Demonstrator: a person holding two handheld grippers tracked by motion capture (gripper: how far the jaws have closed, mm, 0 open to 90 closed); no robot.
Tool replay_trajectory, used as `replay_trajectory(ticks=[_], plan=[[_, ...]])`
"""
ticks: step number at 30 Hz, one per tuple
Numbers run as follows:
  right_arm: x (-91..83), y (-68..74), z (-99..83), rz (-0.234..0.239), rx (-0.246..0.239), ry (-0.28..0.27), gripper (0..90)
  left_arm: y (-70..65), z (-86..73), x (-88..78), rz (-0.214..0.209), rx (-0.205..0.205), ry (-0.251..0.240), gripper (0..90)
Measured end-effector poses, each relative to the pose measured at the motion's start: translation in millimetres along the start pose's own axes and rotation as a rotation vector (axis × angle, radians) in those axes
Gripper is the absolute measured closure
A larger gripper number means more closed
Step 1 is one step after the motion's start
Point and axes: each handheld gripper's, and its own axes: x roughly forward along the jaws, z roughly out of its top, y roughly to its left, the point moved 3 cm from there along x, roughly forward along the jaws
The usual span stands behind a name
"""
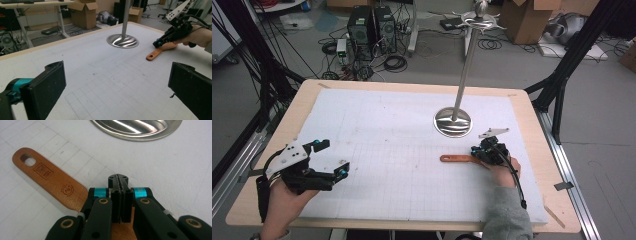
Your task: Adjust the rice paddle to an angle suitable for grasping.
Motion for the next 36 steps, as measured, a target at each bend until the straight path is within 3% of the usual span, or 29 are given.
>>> replay_trajectory(ticks=[1,4,18,23,26,31,36], plan=[[-1.4,-3.4,-1.5,-0.020,-0.020,-0.007,89.6,-1.7,0.7,2.1,-0.009,-0.001,-0.001,1.8],[-2.5,-10.6,-3.5,-0.039,-0.006,-0.021,89.6,-2.9,0.5,3.7,-0.010,0.000,0.001,1.8],[-4.2,-18.8,-7.3,-0.056,-0.005,-0.004,89.8,0.2,-2.8,-0.6,0.003,-0.010,0.007,1.8],[-11.8,-17.7,-14.2,-0.043,-0.002,0.013,89.8,-1.6,-7.1,1.0,-0.030,0.010,0.040,1.8],[-15.1,-17.6,-17.4,-0.031,0.001,0.019,89.8,2.9,-7.6,-0.5,-0.009,0.006,0.044,2.3],[-24.0,-14.7,-25.4,-0.013,-0.003,0.034,89.8,5.3,0.9,-0.6,-0.016,0.004,0.007,2.3],[-29.5,-8.2,-30.4,0.003,-0.016,0.045,89.8,5.4,3.7,6.0,-0.024,0.008,0.006,2.3]])
